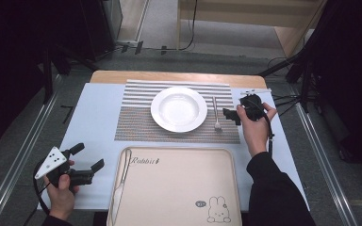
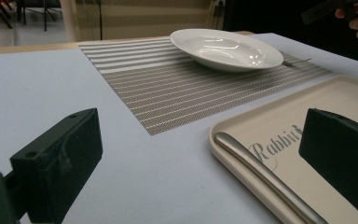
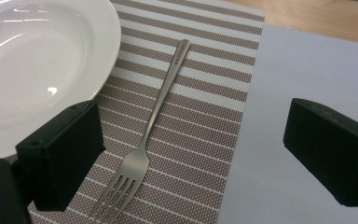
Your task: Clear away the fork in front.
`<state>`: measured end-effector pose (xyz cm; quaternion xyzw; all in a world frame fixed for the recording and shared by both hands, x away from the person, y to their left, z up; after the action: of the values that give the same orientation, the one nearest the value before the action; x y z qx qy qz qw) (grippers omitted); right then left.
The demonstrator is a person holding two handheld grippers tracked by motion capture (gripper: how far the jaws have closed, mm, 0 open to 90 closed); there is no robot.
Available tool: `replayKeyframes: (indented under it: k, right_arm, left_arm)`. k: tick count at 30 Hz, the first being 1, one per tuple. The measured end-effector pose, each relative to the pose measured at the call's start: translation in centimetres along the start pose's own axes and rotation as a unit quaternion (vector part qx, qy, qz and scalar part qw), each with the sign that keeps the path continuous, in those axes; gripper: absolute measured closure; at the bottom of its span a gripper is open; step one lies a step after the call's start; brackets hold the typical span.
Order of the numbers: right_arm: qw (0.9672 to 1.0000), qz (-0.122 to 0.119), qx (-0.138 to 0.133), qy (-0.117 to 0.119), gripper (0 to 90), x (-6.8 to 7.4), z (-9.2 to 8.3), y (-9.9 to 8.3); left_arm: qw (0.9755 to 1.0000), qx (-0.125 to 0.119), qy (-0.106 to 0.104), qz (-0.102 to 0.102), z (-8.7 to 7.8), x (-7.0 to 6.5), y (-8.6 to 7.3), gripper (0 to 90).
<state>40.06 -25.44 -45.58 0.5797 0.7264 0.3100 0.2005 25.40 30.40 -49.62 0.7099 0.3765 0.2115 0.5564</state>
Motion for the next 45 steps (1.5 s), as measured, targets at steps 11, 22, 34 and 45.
replayKeyframes:
  k: [11,22,34,45]
  right_arm:
    - [0.9988,0.001,0.049,-0.005,4.8,0.5,2.5,1.3]
    - [0.9952,0.008,0.094,-0.028,40.9,1.2,4.9,1.9]
    - [0.9907,-0.002,0.135,-0.015,61.5,2.3,6.4,2.0]
    - [0.9858,0.016,0.167,-0.011,74.1,3.0,7.5,2.4]
  left_arm:
    - [1.0,-0.001,-0.002,-0.002,0.0,0.1,0.0,0.0]
    - [1.0,-0.001,-0.003,-0.002,0.0,0.1,0.0,0.0]
    - [1.0,-0.001,-0.004,-0.002,0.0,0.1,0.0,0.0]
    - [1.0,-0.001,-0.004,-0.002,0.1,0.0,0.0,0.0]
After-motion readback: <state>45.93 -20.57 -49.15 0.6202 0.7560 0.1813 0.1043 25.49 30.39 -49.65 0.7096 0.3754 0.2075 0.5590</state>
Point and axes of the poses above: each handheld gripper's, and its own axes: z roughly forward along the jaws, y roughly out of its top, x roughly to its left, the point moved 1 cm from there along z, roughly forward along the jaws, and after that the axes turned 1 degree about -z, right-handed, at the moved point
